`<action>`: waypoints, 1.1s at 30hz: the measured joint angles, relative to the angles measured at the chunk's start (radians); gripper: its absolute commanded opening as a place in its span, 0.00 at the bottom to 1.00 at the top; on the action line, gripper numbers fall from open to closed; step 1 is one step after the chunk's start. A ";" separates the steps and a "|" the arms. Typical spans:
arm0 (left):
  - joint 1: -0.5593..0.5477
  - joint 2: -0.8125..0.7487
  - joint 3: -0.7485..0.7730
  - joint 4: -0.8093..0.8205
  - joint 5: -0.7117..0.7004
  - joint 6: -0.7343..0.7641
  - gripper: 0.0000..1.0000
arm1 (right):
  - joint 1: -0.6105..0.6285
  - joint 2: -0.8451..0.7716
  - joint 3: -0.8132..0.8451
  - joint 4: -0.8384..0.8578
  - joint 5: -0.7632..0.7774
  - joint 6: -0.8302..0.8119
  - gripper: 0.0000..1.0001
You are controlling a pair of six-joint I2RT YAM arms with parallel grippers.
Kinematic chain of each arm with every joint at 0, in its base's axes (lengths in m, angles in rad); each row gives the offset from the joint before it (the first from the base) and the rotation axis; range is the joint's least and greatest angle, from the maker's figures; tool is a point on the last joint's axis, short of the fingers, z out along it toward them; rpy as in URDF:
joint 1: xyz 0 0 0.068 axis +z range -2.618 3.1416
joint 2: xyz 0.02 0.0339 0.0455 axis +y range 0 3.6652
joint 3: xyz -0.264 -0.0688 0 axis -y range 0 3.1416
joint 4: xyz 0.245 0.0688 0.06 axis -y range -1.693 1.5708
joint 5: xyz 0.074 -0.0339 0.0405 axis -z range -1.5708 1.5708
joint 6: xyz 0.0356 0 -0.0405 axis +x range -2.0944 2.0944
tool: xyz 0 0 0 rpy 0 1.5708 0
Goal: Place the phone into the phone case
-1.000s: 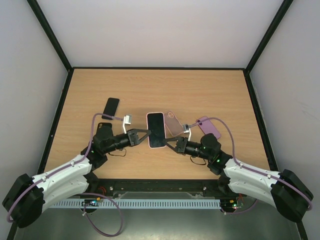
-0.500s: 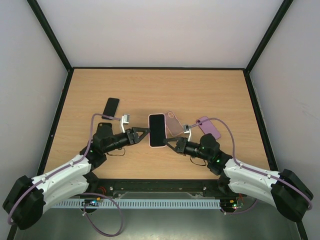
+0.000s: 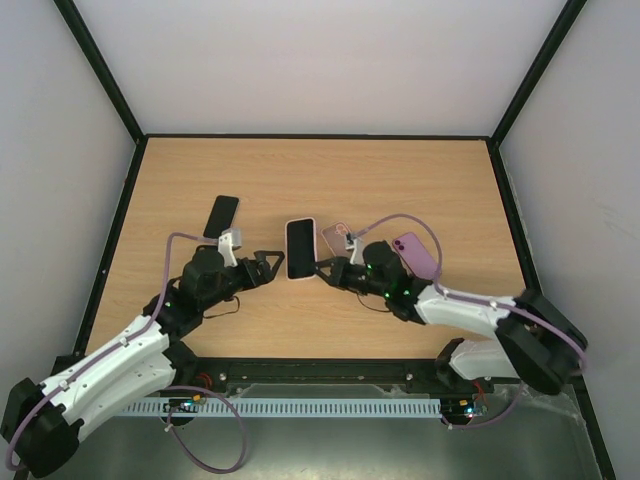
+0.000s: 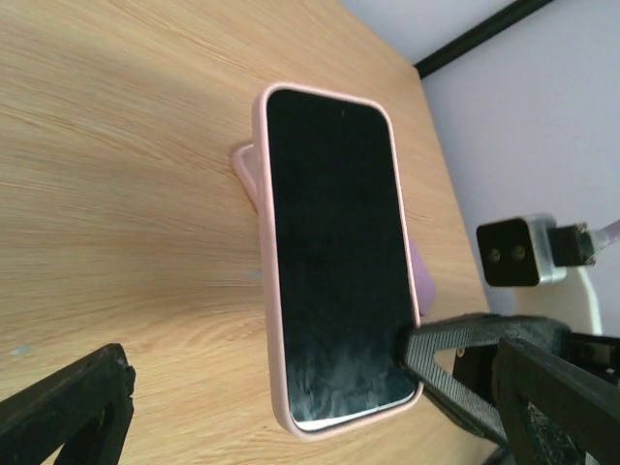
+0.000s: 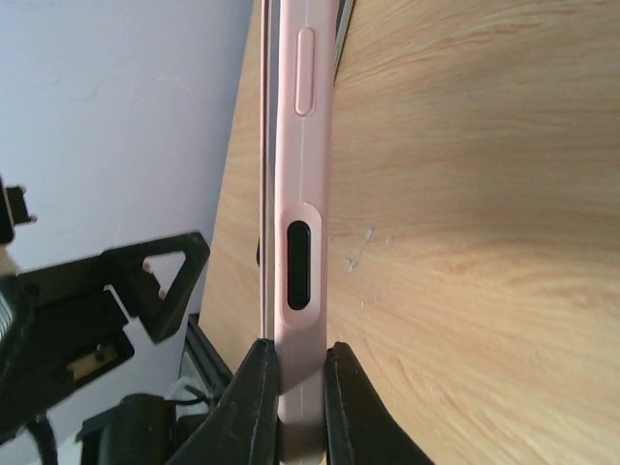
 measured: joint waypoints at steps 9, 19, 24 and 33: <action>0.022 0.006 0.021 -0.113 -0.037 0.038 0.83 | -0.016 0.237 0.166 0.103 -0.071 0.011 0.02; 0.172 0.085 -0.002 0.030 0.156 -0.018 0.46 | -0.016 0.239 0.166 0.236 -0.122 0.097 0.02; 0.203 0.092 -0.050 0.175 0.253 -0.087 0.25 | -0.017 0.239 0.154 0.276 -0.126 0.129 0.02; 0.214 0.147 -0.069 0.270 0.298 -0.147 0.12 | -0.029 0.266 0.142 0.287 -0.115 0.169 0.02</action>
